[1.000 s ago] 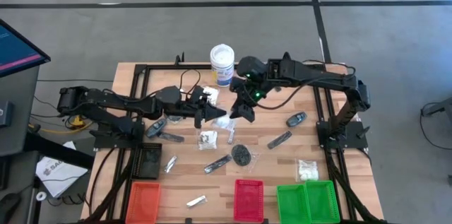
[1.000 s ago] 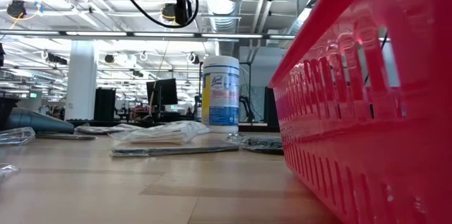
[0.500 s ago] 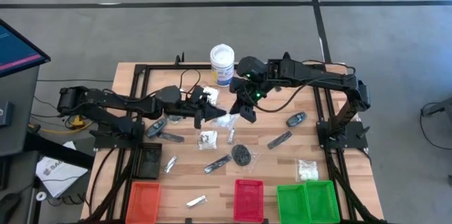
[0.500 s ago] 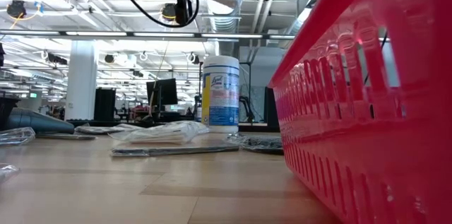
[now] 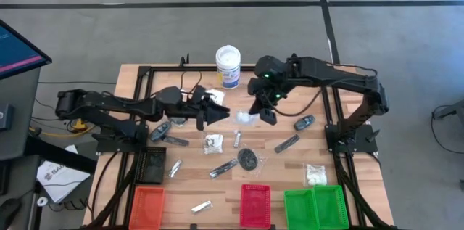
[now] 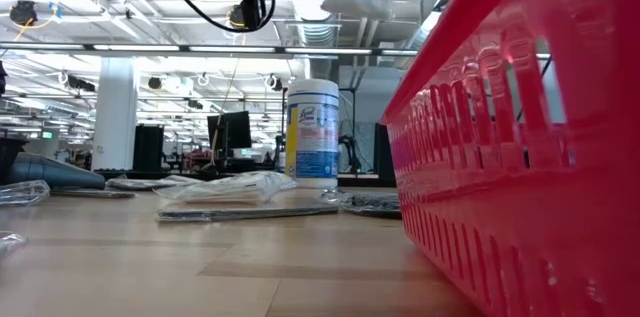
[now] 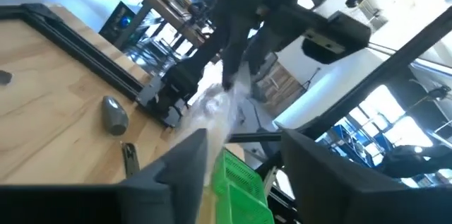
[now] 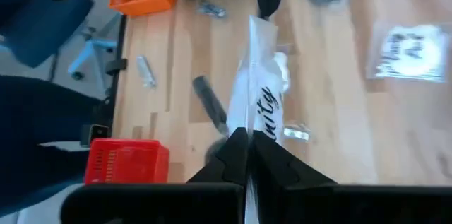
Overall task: Pick & Place Travel size toiletries
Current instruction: Put the white cotton pack into the right green bin
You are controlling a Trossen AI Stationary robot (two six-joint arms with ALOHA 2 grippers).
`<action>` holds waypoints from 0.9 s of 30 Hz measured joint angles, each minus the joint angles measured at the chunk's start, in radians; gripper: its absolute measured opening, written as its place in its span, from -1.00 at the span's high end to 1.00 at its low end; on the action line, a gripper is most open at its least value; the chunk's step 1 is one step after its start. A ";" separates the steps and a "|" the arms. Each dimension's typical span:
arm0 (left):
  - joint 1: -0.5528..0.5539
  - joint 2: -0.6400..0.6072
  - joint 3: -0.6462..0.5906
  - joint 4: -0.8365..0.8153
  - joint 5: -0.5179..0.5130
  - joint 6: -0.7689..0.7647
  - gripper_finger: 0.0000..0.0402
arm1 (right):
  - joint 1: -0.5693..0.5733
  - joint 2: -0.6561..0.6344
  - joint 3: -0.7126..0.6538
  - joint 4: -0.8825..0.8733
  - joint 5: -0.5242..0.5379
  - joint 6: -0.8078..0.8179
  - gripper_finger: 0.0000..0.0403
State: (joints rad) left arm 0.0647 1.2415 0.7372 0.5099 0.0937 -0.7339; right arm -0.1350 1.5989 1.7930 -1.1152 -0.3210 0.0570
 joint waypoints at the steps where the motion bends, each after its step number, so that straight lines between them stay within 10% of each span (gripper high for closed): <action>1: 0.000 -0.004 0.000 -0.011 -0.001 -0.002 -0.01 | 0.011 -0.018 0.001 -0.023 0.030 0.009 1.00; 17: -0.127 -0.006 0.000 0.001 -0.025 -0.038 -0.11 | 0.602 -0.214 0.001 -0.462 0.503 0.689 1.00; 27: -0.294 -0.005 0.000 0.016 -0.301 -0.026 0.03 | 1.016 -0.202 -0.090 -0.456 0.555 1.014 1.00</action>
State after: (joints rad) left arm -0.2293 1.2362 0.7372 0.5264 -0.2070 -0.7601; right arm 0.8808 1.3968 1.7033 -1.5712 0.2336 1.0710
